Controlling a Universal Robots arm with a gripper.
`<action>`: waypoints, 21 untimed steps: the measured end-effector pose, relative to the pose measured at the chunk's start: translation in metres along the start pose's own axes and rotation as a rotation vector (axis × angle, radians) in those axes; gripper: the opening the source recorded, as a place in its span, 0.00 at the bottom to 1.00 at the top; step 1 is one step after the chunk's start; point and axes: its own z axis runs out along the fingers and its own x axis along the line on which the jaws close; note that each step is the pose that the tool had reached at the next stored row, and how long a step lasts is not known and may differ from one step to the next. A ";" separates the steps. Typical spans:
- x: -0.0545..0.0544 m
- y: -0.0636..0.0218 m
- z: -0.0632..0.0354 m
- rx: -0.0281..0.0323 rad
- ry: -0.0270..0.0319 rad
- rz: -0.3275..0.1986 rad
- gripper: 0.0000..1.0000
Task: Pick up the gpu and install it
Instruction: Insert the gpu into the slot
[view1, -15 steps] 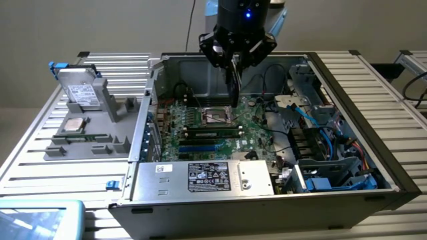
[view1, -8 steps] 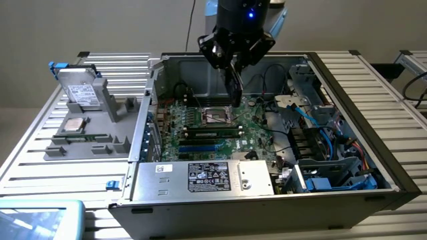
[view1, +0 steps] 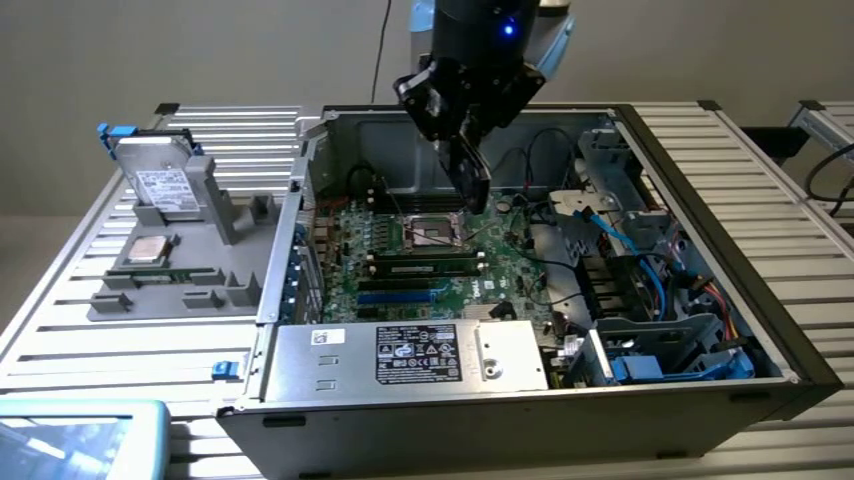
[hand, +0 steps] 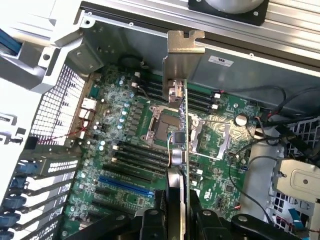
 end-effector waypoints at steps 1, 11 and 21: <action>0.000 0.0000 0.0000 -0.0001 0.0026 -0.018 0.28; 0.000 0.0000 0.0000 -0.0003 0.0277 -0.198 0.28; 0.000 0.0000 0.0001 0.0000 0.0532 -0.378 0.28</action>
